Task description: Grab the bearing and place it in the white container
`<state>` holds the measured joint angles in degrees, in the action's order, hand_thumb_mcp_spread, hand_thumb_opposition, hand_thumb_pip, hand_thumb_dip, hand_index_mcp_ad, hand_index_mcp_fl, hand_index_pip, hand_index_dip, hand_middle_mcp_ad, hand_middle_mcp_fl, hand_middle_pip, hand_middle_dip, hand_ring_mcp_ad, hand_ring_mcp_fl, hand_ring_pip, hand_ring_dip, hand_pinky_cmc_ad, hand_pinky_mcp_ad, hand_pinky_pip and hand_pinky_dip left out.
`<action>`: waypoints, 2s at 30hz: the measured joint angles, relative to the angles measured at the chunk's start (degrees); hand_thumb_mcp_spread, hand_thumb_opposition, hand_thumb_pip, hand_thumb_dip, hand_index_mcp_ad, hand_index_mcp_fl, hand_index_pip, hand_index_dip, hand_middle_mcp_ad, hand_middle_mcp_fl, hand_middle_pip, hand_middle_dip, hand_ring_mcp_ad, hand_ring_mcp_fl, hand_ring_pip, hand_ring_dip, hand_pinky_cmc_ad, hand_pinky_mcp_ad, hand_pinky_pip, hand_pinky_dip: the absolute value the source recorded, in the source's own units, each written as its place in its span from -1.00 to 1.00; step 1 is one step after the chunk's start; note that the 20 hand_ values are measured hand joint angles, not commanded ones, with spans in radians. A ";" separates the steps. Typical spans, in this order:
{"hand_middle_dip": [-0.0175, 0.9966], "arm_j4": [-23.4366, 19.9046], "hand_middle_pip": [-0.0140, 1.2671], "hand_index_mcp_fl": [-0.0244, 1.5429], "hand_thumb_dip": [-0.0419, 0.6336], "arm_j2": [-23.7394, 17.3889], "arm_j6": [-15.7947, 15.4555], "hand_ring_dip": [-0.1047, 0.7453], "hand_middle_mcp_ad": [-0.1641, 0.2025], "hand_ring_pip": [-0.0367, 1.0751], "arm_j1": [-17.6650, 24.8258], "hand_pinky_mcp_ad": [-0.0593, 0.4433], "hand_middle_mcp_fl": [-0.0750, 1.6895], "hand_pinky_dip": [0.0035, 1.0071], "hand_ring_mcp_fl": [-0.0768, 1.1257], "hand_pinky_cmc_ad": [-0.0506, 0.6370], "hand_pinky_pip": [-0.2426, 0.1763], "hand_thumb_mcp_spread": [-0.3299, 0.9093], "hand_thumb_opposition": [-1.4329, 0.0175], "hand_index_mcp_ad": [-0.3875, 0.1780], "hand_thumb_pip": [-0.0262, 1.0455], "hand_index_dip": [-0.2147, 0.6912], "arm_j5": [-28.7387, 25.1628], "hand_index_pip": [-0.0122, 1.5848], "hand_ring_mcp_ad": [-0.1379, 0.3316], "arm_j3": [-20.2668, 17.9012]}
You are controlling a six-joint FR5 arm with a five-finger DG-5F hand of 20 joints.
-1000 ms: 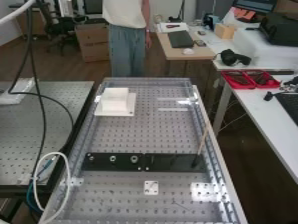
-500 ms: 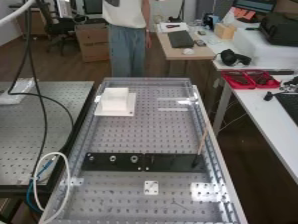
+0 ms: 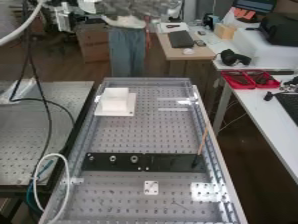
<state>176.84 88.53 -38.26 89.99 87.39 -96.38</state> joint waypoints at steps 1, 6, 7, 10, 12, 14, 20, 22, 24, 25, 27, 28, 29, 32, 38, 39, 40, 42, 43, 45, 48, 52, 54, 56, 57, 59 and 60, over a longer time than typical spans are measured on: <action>-0.72 -0.35 -0.76 -0.96 -0.82 -0.11 0.20 -0.71 0.30 -0.77 0.01 0.03 -0.91 -0.68 -0.87 0.02 -0.14 -0.07 0.12 0.48 -0.51 -0.25 -0.21 -0.89 0.45 -0.56; -0.72 -2.33 -0.76 -0.96 -0.81 -0.52 0.27 -0.71 0.37 -0.77 0.27 0.04 -0.91 -0.67 -0.87 0.02 -0.14 -0.07 0.11 0.49 -0.51 -0.25 -1.78 -0.89 0.46 -3.24; -0.72 -2.96 -0.76 -0.96 -0.82 -0.57 -0.04 -0.71 0.37 -0.77 0.38 0.04 -0.91 -0.67 -0.87 0.02 -0.14 -0.07 0.11 0.48 -0.51 -0.25 -2.27 -0.89 0.46 -3.94; -0.72 -4.59 -0.76 -0.96 -0.83 -0.64 -0.73 -0.71 0.39 -0.77 0.64 0.04 -0.91 -0.67 -0.87 0.02 -0.13 -0.07 0.11 0.48 -0.50 -0.25 -3.33 -0.89 0.47 -5.66; -0.72 -6.01 -0.76 -0.96 -0.83 -0.62 -0.73 -0.71 0.39 -0.77 0.73 0.04 -0.91 -0.67 -0.87 0.02 -0.13 -0.07 0.10 0.48 -0.44 -0.25 -3.89 -0.89 0.47 -6.96; -0.72 -7.59 -0.76 -0.96 -0.82 -0.58 -0.39 -0.71 0.39 -0.77 0.72 0.03 -0.91 -0.68 -0.87 0.03 -0.20 -0.07 0.08 0.48 -0.41 -0.27 -4.40 -0.89 0.47 -8.29; -0.71 -11.74 -0.77 -0.96 -0.81 0.10 1.57 -0.71 0.39 -0.77 0.43 0.03 -0.91 -0.68 -0.87 0.03 -0.20 -0.04 0.08 0.48 -0.36 -0.33 -6.25 -0.88 0.47 -11.86; -0.72 -12.84 -0.77 -0.96 -0.82 0.63 2.76 -0.71 0.39 -0.77 0.27 0.03 -0.91 -0.68 -0.87 0.03 -0.20 -0.02 0.06 0.48 -0.35 -0.35 -6.90 -0.88 0.47 -13.05; -0.69 -13.99 -0.76 -0.96 -0.82 1.34 3.88 -0.71 0.39 -0.77 0.07 0.03 -0.91 -0.67 -0.87 0.03 -0.20 0.01 0.04 0.48 -0.32 -0.39 -7.69 -0.88 0.47 -14.27; -0.69 -14.67 -0.76 -0.96 -0.79 1.82 4.46 -0.71 0.39 -0.76 -0.09 0.03 -0.91 -0.67 -0.87 0.03 -0.20 0.01 0.04 0.48 -0.29 -0.38 -8.22 -0.88 0.47 -15.00; -0.69 -15.79 -0.76 -0.96 -0.75 2.39 5.05 -0.70 0.39 -0.77 -0.31 0.03 -0.91 -0.67 -0.87 0.03 -0.20 0.01 0.04 0.47 -0.26 -0.43 -8.98 -0.88 0.46 -16.02; -0.69 -16.71 -0.76 -0.96 -0.74 2.75 5.36 -0.70 0.39 -0.76 -0.45 0.03 -0.91 -0.67 -0.87 0.03 -0.20 0.01 0.03 0.46 -0.26 -0.45 -9.59 -0.88 0.46 -16.80; -0.69 -17.70 -0.76 -0.96 -0.73 3.09 5.63 -0.70 0.39 -0.76 -0.59 0.03 -0.91 -0.67 -0.87 0.03 -0.20 0.00 0.04 0.46 -0.27 -0.45 -10.16 -0.88 0.46 -17.52; -0.69 -19.86 -0.77 -0.93 -0.72 4.02 6.25 -0.70 0.39 -0.76 -0.92 0.03 -0.91 -0.67 -0.87 0.03 -0.20 0.03 0.02 0.46 -0.22 -0.48 -11.53 -0.88 0.49 -19.09; -0.69 -23.98 -0.76 -0.92 -0.64 6.02 6.52 -0.70 0.37 -0.76 -1.38 0.10 -0.91 -0.67 -0.87 0.03 -0.20 0.06 0.02 0.37 -0.21 -0.53 -13.58 -0.86 0.49 -21.49; -0.69 -24.84 -0.76 -0.92 -0.62 6.60 6.61 -0.70 0.37 -0.76 -1.52 0.12 -0.91 -0.67 -0.87 0.03 -0.20 0.06 0.01 0.37 -0.21 -0.53 -13.90 -0.86 0.49 -21.94; -0.69 -25.27 -0.76 -0.92 -0.59 7.24 6.72 -0.70 0.37 -0.76 -1.66 0.13 -0.91 -0.67 -0.87 0.03 -0.20 0.06 0.00 0.37 -0.20 -0.53 -14.18 -0.86 0.50 -22.21; -0.69 -25.58 -0.76 -0.92 -0.59 8.21 6.94 -0.70 0.37 -0.76 -1.90 0.13 -0.91 -0.67 -0.87 0.03 -0.20 0.08 0.00 0.35 -0.14 -0.53 -14.47 -0.86 0.49 -22.36; -0.69 -25.72 -0.76 -0.92 -0.57 8.90 7.23 -0.70 0.39 -0.76 -2.09 0.13 -0.91 -0.67 -0.87 0.02 -0.20 0.08 0.00 0.34 -0.14 -0.53 -14.57 -0.86 0.49 -22.42; -0.69 -26.04 -0.76 -0.92 -0.52 10.00 7.82 -0.70 0.39 -0.76 -2.45 0.12 -0.91 -0.67 -0.87 0.02 -0.20 0.08 -0.01 0.30 -0.14 -0.53 -14.71 -0.86 0.48 -22.54; -0.68 -26.88 -0.77 -0.89 -0.49 11.48 8.85 -0.70 0.38 -0.76 -3.10 0.13 -0.91 -0.67 -0.87 0.03 -0.20 0.10 -0.02 0.27 -0.13 -0.53 -14.84 -0.84 0.48 -22.82; -0.68 -28.13 -0.77 -0.89 -0.47 12.72 10.20 -0.70 0.38 -0.76 -3.95 0.13 -0.91 -0.67 -0.87 0.03 -0.20 0.14 -0.02 0.27 -0.12 -0.53 -14.51 -0.84 0.48 -23.24; -0.68 -28.60 -0.77 -0.89 -0.46 13.34 10.62 -0.69 0.38 -0.77 -4.33 0.13 -0.91 -0.67 -0.87 0.03 -0.20 0.14 -0.02 0.24 -0.11 -0.53 -14.23 -0.84 0.48 -23.39; -0.66 -29.06 -0.76 -0.90 -0.40 14.18 10.02 -0.69 0.38 -0.78 -4.78 0.12 -0.91 -0.67 -0.87 0.03 -0.20 0.14 -0.02 0.21 -0.10 -0.52 -13.87 -0.82 0.47 -23.48; -0.66 -29.17 -0.76 -0.90 -0.40 14.41 9.79 -0.69 0.38 -0.78 -4.88 0.12 -0.91 -0.67 -0.87 0.03 -0.20 0.14 -0.02 0.21 -0.08 -0.53 -13.80 -0.80 0.47 -23.47; -0.66 -29.48 -0.76 -0.90 -0.41 15.25 9.00 -0.69 0.38 -0.78 -5.07 0.12 -0.91 -0.67 -0.87 0.03 -0.20 0.14 -0.02 0.21 -0.07 -0.52 -13.62 -0.74 0.47 -23.36; -0.66 -29.71 -0.76 -0.90 -0.40 15.85 8.52 -0.69 0.38 -0.78 -5.16 0.12 -0.91 -0.67 -0.87 0.02 -0.20 0.14 -0.02 0.20 -0.07 -0.52 -13.48 -0.71 0.47 -23.19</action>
<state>147.13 104.38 -29.73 84.83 73.92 -119.57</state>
